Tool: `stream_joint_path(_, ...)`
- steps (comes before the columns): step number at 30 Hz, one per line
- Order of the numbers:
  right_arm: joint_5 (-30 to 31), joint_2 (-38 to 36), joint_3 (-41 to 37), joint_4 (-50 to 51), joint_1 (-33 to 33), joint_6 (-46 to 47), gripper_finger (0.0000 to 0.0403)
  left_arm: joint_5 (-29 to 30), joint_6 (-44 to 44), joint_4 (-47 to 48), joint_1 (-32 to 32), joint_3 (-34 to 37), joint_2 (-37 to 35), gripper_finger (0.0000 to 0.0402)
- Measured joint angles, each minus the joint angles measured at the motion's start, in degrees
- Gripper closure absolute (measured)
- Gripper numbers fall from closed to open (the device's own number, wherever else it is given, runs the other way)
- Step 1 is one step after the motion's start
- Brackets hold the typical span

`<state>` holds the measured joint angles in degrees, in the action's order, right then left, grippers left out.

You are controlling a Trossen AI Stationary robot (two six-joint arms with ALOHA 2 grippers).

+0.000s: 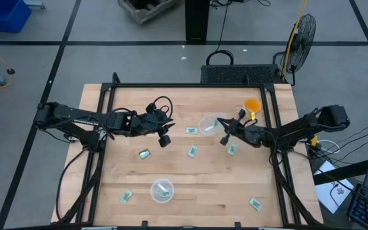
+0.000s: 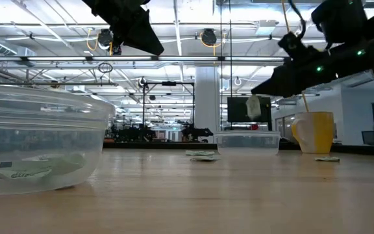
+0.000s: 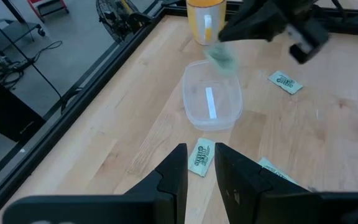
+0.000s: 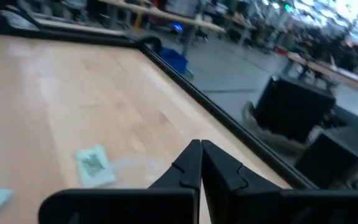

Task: Pick and place Stevia / Truvia into bins
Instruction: Put the stevia packet into the transparent container

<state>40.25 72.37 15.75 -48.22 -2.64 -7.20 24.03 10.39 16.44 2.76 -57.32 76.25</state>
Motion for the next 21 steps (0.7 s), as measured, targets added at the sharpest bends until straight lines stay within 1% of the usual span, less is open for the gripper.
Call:
stream_joint_path(1, -0.34, 0.49, 0.00, 0.25, 0.63, 0.91, 0.0403, 0.00, 0.00, -0.02, 0.00, 0.00, 0.00, 0.0314)
stream_joint_path(6, -6.01, 3.19, 0.00, 2.61, 2.95, 4.16, 0.0403, -0.02, -0.02, -0.02, 0.00, 0.00, 0.00, 0.0314)
stream_joint_path(14, -6.05, 6.96, 0.00, 3.88, 4.79, 6.42, 0.0403, -0.02, -0.05, -0.02, -0.02, 0.00, 0.00, 0.0314)
stream_joint_path(19, -5.99, 7.24, 0.00, 3.81, 5.38, 6.19, 0.0402, -0.02, -0.15, -0.01, -0.02, 0.00, 0.00, 0.0314)
stream_joint_path(21, -6.05, 7.02, 0.00, 3.14, 5.36, 5.46, 0.0396, -0.02, -0.15, 0.00, -0.01, 0.00, 0.00, 0.0314)
